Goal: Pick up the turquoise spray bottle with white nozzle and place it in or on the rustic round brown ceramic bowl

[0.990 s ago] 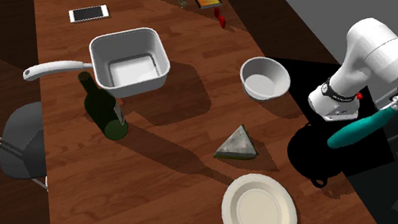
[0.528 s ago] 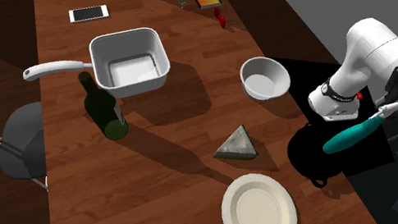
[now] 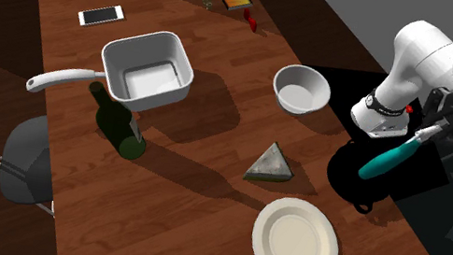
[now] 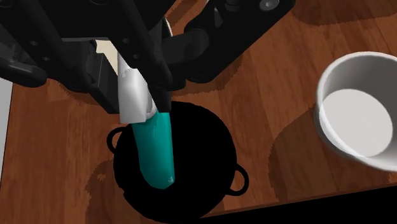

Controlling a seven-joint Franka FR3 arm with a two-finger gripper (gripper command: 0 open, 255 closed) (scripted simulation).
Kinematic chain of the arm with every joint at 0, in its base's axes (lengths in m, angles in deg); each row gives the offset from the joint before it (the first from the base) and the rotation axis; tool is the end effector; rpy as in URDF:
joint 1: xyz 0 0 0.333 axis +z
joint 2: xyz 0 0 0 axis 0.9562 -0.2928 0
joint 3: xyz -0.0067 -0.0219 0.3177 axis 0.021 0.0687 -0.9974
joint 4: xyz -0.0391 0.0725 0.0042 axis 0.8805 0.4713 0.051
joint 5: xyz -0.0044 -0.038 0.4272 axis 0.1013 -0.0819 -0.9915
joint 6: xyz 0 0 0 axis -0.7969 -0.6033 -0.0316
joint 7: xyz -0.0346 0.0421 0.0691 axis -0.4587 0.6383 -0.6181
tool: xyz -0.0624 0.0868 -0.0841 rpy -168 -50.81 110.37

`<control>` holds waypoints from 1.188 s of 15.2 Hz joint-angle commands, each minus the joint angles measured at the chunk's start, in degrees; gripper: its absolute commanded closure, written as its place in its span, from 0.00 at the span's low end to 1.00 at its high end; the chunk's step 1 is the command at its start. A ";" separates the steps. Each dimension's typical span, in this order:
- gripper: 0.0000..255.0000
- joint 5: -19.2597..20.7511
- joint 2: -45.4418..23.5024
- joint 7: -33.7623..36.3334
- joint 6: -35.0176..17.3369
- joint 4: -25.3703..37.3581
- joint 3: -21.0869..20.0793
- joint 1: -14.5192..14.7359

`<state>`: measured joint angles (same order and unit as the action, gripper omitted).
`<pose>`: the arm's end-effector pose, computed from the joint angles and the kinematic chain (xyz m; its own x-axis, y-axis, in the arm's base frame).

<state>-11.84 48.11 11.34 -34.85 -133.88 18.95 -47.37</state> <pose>0.1662 0.3016 0.4960 0.9532 0.3022 -0.0071 0.3021 -0.9533 -0.0027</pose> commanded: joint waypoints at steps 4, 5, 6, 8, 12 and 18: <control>1.00 -1.22 0.26 -0.06 -3.69 -3.87 -1.32 0.67; 1.00 -1.18 0.24 -0.03 -3.70 -3.87 -1.28 0.73; 1.00 -1.16 0.23 -0.01 -3.71 -3.87 -1.26 0.76; 1.00 -1.14 0.21 0.03 -3.73 -3.88 -1.23 0.81; 1.00 -1.09 0.18 0.07 -3.75 -3.88 -1.18 0.88; 0.00 -1.07 0.17 0.09 -3.76 -3.88 -1.16 0.91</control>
<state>-12.92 47.89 11.45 -38.56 -137.72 17.88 -46.63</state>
